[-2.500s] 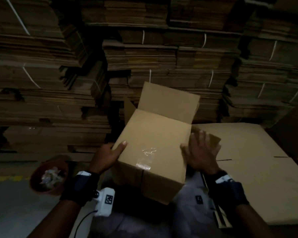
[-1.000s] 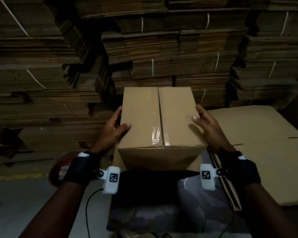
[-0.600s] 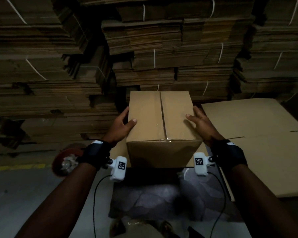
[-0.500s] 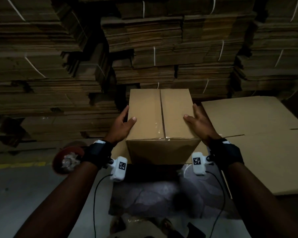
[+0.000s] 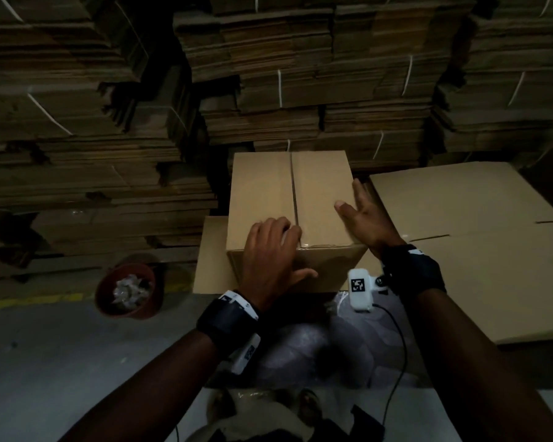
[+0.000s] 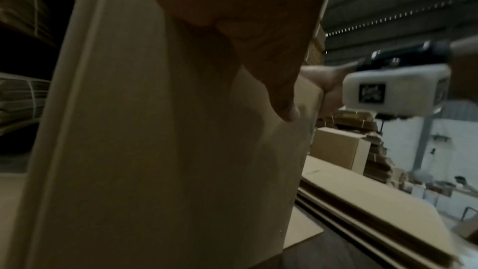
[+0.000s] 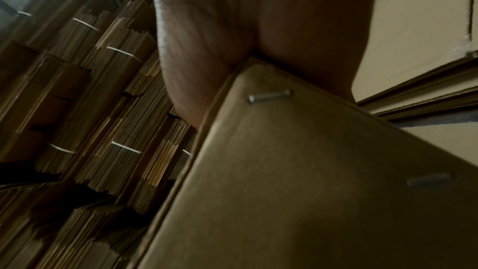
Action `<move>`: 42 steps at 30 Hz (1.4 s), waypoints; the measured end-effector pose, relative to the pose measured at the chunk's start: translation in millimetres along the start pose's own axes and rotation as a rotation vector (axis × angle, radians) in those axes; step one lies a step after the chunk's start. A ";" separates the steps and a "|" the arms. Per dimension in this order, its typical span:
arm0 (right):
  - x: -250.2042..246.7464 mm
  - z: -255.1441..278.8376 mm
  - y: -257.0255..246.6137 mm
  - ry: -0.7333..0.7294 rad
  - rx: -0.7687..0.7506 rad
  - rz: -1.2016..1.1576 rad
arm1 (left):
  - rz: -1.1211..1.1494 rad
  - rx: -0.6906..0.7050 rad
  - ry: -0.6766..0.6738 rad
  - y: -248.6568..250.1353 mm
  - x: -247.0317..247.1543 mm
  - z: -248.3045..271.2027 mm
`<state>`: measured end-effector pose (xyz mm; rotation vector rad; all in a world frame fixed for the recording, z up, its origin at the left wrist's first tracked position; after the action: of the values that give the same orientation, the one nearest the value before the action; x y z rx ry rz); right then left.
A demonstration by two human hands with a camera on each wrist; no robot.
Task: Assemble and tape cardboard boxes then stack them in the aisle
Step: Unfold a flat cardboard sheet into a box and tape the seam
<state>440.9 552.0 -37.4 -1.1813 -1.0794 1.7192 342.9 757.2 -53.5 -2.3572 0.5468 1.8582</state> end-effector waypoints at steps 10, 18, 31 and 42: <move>-0.4 2.0 -0.8 0.003 -0.019 0.011 | -0.174 0.026 0.065 -3.3 17.6 0.1; -0.7 2.3 -0.6 0.005 -0.003 0.007 | -0.100 0.119 0.143 -11.2 14.5 1.1; -2.9 4.9 -3.0 0.032 0.006 0.096 | 1.143 -0.329 -0.262 -33.4 -52.5 -58.0; -3.1 5.1 -2.2 0.059 0.001 0.110 | 0.317 0.249 -0.589 -23.2 -63.0 -73.1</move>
<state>437.2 548.8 -33.4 -1.3036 -0.9946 1.7565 405.7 771.8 21.9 -1.5264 1.0343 2.3079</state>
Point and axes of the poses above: each hand's wrist, its own z-axis away from the middle knuckle, its own x-axis out of the palm, y = z × x, the point moved 2 cm from there along -z, towards the middle knuckle, and after that the axes turned 7 degrees about -y, right-handed, at the moved point
